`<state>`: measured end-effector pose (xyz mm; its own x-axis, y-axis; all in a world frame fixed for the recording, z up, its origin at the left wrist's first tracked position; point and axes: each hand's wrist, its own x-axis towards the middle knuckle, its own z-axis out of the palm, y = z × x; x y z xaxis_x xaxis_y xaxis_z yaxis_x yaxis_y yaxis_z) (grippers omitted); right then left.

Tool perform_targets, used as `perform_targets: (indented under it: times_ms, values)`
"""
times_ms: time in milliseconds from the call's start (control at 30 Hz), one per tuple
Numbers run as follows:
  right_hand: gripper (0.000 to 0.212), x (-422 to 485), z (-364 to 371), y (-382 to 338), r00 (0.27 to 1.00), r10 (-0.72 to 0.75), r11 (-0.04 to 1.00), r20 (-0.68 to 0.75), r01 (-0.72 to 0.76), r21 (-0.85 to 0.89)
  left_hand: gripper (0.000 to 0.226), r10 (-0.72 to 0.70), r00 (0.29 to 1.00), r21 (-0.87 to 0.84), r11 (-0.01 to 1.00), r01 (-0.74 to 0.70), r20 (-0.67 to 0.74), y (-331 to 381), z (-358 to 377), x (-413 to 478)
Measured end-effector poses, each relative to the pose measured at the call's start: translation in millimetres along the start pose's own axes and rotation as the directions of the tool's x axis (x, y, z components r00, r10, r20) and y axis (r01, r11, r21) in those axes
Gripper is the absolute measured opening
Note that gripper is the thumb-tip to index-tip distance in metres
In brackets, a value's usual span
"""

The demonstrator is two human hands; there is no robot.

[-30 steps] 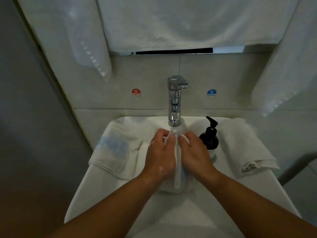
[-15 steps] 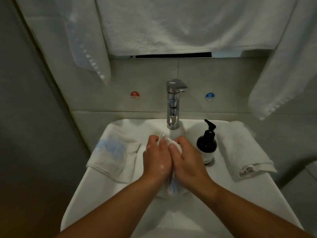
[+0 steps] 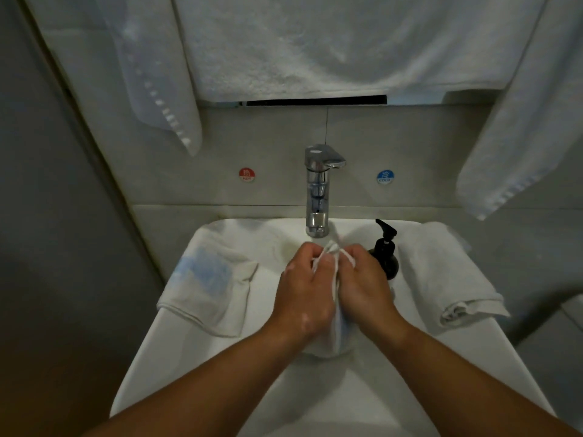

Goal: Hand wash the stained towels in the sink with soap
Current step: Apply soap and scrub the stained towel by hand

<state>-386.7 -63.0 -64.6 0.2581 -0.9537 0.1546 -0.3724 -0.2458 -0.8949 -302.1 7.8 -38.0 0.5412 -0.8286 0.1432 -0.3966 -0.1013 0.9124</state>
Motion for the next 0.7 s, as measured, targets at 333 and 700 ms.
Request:
perform_targets:
  times_ms: [333,700]
  values:
    - [0.016,-1,1,2,1.000,-0.016,1.000,0.021,0.015,0.024,0.018,0.041,0.999,0.015,0.999,-0.042,0.018,-1,0,-4]
    - [0.018,-1,1,8,0.998,0.011,1.000,0.067,-0.011,0.008,0.018,0.020,1.000,0.030,0.999,-0.021,0.017,3,2,-3]
